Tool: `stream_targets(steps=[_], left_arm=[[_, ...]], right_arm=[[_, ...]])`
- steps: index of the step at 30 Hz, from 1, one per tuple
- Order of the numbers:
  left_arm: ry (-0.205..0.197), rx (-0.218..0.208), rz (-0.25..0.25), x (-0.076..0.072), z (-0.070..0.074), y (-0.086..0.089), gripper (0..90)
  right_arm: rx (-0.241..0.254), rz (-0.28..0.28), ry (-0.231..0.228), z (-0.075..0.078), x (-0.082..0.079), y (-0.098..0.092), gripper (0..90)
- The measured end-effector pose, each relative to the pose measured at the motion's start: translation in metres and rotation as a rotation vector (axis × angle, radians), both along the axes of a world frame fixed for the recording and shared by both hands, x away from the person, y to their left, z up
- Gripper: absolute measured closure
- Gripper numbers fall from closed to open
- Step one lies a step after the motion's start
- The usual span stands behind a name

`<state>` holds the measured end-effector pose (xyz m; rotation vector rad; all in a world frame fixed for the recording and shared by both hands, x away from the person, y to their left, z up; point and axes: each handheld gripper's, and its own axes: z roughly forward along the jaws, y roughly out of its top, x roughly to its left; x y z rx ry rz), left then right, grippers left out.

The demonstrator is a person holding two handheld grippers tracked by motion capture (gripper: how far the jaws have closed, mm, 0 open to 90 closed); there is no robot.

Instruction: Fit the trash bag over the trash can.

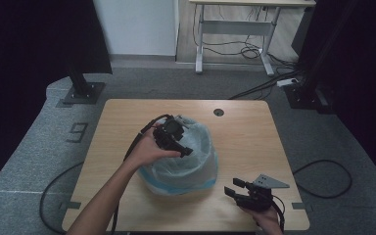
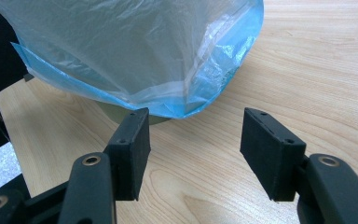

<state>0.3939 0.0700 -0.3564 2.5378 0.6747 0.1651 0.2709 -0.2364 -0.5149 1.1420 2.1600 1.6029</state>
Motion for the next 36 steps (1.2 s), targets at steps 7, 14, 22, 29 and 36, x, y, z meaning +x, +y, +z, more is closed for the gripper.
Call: stream_targets(steps=[7,14,22,29,36], left_arm=[[0.012,0.055,0.001,0.001,-0.003,-0.01,33.9],[-0.026,-0.046,0.032,0.001,0.011,0.005,33.9],[-0.037,-0.07,0.113,0.012,0.021,0.041,34.1],[0.006,-0.009,0.151,0.02,0.001,0.052,34.8],[0.05,0.023,0.15,0.023,-0.004,0.049,35.4]], right_arm=[[0.003,0.0,0.002,0.0,0.0,-0.002,41.7],[0.006,-0.008,-0.002,0.001,0.0,-0.006,41.7],[0.027,-0.007,0.007,0.001,0.001,-0.005,41.7],[0.028,-0.002,0.019,0.0,0.001,-0.004,41.7],[0.052,-0.004,0.028,0.0,0.003,-0.006,42.2]])
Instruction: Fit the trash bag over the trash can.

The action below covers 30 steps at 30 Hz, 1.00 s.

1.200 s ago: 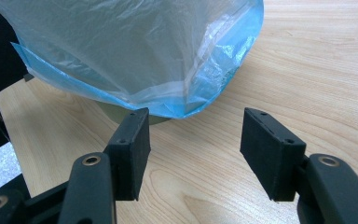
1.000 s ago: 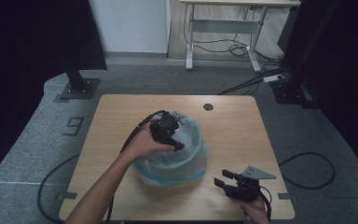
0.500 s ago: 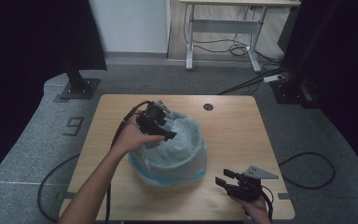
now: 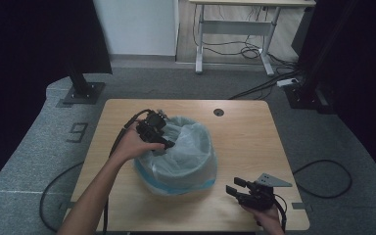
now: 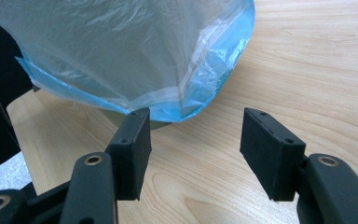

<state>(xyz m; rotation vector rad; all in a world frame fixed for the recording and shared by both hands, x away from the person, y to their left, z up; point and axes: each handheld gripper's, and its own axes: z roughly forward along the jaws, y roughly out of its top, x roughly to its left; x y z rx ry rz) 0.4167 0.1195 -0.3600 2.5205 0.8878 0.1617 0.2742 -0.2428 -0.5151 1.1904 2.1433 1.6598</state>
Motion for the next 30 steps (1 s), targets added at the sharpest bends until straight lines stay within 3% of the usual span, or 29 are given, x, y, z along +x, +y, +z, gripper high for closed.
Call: stream_targets(steps=[2,6,9,12,21,30], left_arm=[[0.007,0.022,-0.002,0.0,-0.002,-0.002,35.2],[0.011,0.024,-0.001,0.0,-0.002,-0.002,35.1],[-0.01,-0.001,-0.002,-0.002,0.001,-0.001,34.5],[-0.04,-0.059,-0.009,-0.008,0.01,0.003,34.1],[-0.115,-0.132,-0.025,-0.038,0.032,0.016,33.7],[-0.126,-0.123,-0.079,-0.068,0.029,0.023,33.7]], right_arm=[[0.0,0.002,0.0,0.0,0.0,0.0,42.2],[-0.004,0.005,0.001,-0.001,-0.001,0.0,42.2],[0.002,0.001,-0.003,0.0,-0.001,-0.001,42.2],[0.005,-0.003,-0.004,0.001,-0.001,-0.003,42.2],[-0.001,-0.007,-0.001,0.0,-0.002,-0.001,42.2],[-0.005,-0.012,0.004,-0.001,-0.002,0.0,42.1]])
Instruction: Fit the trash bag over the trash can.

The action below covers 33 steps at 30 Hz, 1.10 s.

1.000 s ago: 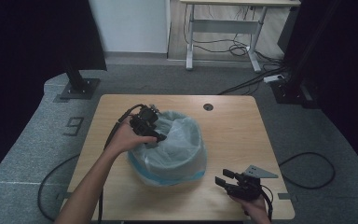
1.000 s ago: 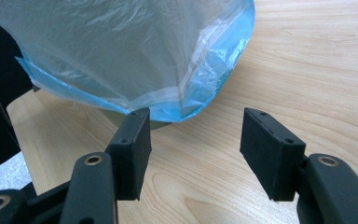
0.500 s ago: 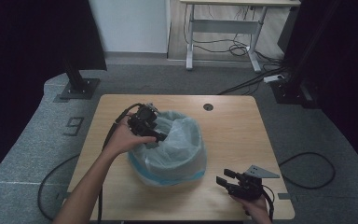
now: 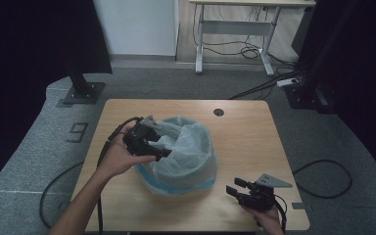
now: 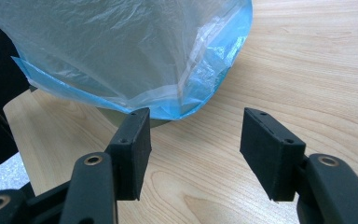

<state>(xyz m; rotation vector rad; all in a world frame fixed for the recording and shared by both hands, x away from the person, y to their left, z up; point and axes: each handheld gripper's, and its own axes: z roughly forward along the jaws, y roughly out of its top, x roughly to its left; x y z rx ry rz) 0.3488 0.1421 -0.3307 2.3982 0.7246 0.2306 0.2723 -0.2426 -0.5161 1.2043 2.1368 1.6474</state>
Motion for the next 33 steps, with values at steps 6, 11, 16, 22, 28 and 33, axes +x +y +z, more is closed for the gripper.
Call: stream_targets(steps=[6,11,16,22,28,33], left_arm=[[0.017,0.028,-0.028,-0.01,-0.012,0.006,33.6],[0.044,0.081,-0.022,-0.006,-0.021,0.001,34.0],[0.059,0.114,-0.027,-0.004,-0.025,-0.006,34.2],[0.078,0.124,-0.015,-0.002,-0.031,-0.007,34.8],[0.06,0.084,-0.026,-0.002,-0.024,-0.008,34.6],[0.025,0.023,-0.033,-0.003,-0.012,-0.012,35.9]], right_arm=[[-0.003,0.001,0.004,0.0,0.0,0.0,42.1],[0.0,0.0,0.009,-0.001,0.0,0.002,42.1],[-0.008,0.001,0.011,-0.002,0.0,0.002,42.1],[-0.002,-0.012,0.014,-0.003,0.0,-0.002,42.1],[-0.001,-0.017,0.014,-0.003,0.001,-0.002,42.1],[-0.005,-0.013,0.014,-0.003,0.001,-0.001,42.1]])
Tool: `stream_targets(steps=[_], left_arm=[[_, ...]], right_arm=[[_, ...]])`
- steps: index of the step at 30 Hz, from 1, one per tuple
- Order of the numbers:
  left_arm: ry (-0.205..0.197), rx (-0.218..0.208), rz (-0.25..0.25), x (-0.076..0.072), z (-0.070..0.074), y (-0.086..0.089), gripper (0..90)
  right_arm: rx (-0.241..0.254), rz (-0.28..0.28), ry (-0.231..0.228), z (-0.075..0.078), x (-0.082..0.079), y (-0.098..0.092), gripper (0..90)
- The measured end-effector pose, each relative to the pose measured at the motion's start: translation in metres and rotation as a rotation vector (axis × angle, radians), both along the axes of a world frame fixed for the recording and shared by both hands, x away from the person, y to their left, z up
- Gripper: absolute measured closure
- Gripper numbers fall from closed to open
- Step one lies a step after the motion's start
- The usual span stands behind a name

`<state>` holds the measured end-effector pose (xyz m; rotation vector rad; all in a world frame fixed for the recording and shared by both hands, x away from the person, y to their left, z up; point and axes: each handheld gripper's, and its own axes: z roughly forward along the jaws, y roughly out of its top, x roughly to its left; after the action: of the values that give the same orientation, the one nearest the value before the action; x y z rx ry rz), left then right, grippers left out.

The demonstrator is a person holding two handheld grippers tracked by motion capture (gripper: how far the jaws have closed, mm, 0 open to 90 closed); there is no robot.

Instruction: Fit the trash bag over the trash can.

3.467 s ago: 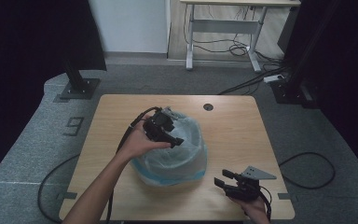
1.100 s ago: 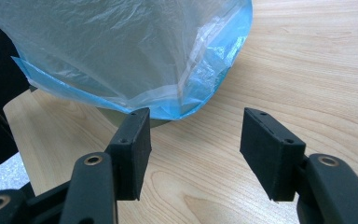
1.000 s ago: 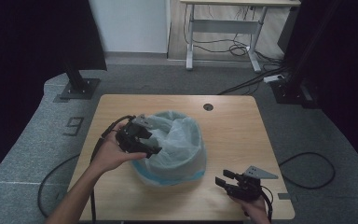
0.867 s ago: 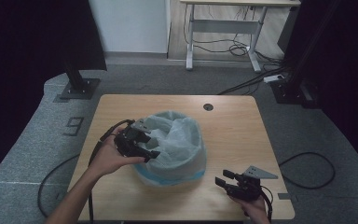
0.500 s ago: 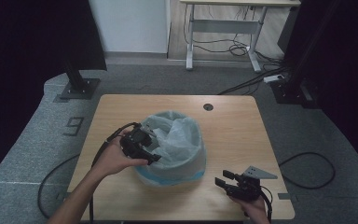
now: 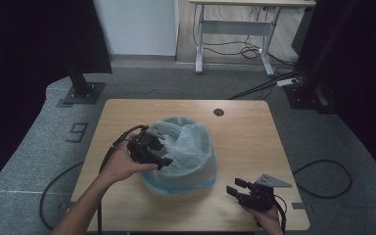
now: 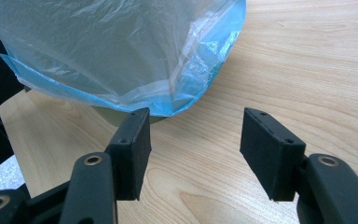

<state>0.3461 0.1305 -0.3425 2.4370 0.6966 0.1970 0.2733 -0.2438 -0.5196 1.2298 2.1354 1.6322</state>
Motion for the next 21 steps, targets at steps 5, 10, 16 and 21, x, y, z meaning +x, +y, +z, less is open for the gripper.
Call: stream_targets(steps=[5,10,16,21], left_arm=[[-0.011,-0.029,0.002,0.005,0.003,-0.009,37.0],[0.013,-0.026,-0.001,0.016,-0.002,-0.024,37.9],[0.031,-0.006,0.011,0.026,-0.007,-0.039,40.1],[0.051,0.023,0.018,0.032,-0.012,-0.046,41.0]], right_arm=[[0.005,-0.004,0.0,0.0,0.0,-0.001,42.1],[0.002,-0.001,-0.001,0.0,0.0,-0.001,42.1],[0.004,-0.001,0.0,-0.001,0.0,-0.003,42.1],[0.003,0.003,-0.003,0.0,-0.001,-0.004,42.1]])
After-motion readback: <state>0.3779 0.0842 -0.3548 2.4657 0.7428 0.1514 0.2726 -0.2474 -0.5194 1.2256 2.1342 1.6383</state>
